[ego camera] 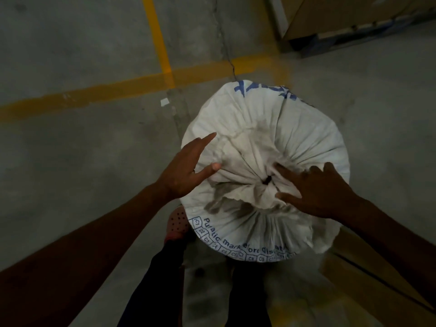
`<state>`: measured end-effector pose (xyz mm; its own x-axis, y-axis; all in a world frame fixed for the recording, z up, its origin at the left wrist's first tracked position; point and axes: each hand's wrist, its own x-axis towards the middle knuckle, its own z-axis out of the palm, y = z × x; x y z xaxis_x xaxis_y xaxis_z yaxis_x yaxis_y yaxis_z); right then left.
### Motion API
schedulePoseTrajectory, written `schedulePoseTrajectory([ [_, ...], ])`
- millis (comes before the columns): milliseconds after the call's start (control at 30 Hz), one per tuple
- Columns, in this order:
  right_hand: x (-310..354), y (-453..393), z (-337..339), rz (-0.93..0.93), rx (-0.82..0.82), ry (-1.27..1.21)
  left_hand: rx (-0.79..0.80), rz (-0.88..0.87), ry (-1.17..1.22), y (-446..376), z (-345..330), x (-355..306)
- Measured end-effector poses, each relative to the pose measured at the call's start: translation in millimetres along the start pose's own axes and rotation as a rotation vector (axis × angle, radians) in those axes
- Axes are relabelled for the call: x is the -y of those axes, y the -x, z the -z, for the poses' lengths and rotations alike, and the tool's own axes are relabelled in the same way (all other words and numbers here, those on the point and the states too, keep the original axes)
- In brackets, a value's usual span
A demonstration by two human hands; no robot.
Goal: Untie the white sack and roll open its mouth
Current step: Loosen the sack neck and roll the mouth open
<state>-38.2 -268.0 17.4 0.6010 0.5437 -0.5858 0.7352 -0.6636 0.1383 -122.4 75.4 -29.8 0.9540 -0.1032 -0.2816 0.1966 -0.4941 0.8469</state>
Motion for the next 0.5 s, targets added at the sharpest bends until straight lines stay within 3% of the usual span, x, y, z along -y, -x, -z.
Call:
schedulePoseTrajectory([
  [100,-2,11,-9,-0.204,0.028,0.011,0.019,-0.021,-0.007,-5,-9,-5],
  [233,4,16,-8,-0.271,-0.136,-0.051,0.036,-0.049,-0.006,-13,-21,-12],
  [367,19,12,-8,-0.097,-0.260,-0.052,0.058,-0.062,-0.031,-21,-30,-17],
  [500,21,1,-19,0.228,-0.146,0.091,0.062,-0.056,-0.053,-27,-35,-21],
])
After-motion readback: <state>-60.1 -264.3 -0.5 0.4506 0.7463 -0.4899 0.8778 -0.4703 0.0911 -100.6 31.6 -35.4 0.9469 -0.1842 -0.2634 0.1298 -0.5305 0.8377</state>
